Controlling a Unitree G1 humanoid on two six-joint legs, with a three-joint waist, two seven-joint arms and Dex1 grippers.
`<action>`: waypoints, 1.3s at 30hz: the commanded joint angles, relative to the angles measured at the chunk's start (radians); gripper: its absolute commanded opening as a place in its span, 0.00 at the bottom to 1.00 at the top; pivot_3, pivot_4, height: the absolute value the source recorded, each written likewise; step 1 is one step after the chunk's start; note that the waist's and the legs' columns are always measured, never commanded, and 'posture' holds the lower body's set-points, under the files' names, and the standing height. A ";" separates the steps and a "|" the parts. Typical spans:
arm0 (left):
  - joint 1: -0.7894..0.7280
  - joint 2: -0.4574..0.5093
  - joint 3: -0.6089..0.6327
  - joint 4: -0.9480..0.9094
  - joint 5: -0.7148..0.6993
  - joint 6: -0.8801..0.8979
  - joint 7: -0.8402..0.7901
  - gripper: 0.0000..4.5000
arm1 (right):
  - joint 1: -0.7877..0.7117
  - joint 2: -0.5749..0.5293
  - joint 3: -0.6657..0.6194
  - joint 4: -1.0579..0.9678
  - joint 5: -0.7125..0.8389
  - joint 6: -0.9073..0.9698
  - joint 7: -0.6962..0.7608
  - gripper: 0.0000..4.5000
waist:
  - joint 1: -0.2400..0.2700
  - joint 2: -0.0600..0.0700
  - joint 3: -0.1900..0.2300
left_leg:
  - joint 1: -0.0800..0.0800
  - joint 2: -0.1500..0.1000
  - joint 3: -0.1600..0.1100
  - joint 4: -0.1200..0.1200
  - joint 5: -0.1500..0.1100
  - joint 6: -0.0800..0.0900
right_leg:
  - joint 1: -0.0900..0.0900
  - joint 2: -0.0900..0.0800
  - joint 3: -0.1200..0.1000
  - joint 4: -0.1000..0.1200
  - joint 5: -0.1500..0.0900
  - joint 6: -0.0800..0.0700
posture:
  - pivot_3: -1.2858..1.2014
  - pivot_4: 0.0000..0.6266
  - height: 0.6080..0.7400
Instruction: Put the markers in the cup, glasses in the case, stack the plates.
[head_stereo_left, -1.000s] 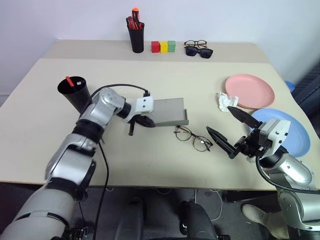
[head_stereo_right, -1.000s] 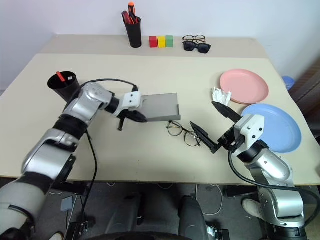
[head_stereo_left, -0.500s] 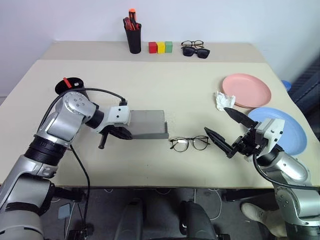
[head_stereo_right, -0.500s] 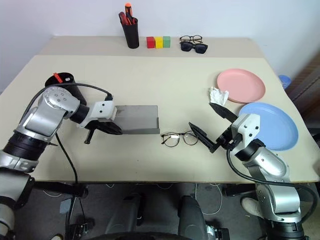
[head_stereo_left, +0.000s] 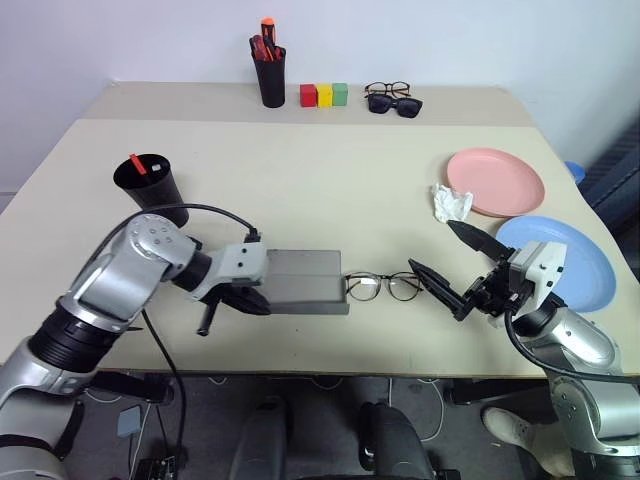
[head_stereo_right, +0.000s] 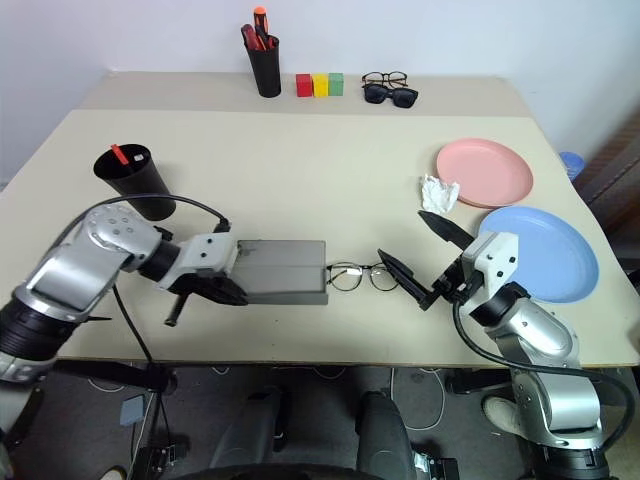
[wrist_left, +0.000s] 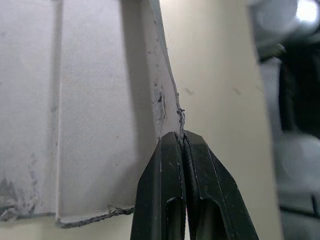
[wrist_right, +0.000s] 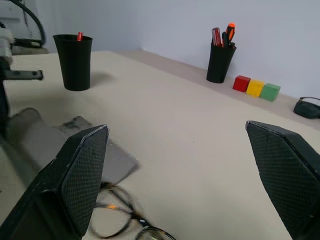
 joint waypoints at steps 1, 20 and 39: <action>-0.064 -0.067 -0.027 -0.023 0.032 0.120 0.110 0.01 | 0.010 -0.004 -0.031 -0.055 0.005 -0.016 -0.011 1.00 | -0.001 0.000 0.000 | 0.000 0.000 0.000 0.000 0.000 0.000 | 0.000 0.000 0.000 0.000 0.000 0.000 | 0.52 0.24 1.00; -0.158 -0.150 -0.082 0.181 0.042 -0.039 0.142 0.01 | 0.499 -0.066 -0.301 -0.229 0.098 0.062 0.068 1.00 | -0.003 0.001 -0.001 | 0.001 0.000 0.000 0.000 0.000 0.000 | 0.000 0.000 0.001 0.000 0.000 0.000 | 0.52 0.24 1.00; -0.299 -0.336 -0.130 0.559 0.178 -0.394 0.106 0.01 | 0.586 -0.028 -0.338 -0.235 0.088 0.045 0.086 1.00 | 0.025 0.002 -0.003 | 0.001 0.000 0.000 0.004 -0.001 0.001 | 0.003 0.000 0.001 -0.003 0.000 -0.001 | 0.52 0.24 1.00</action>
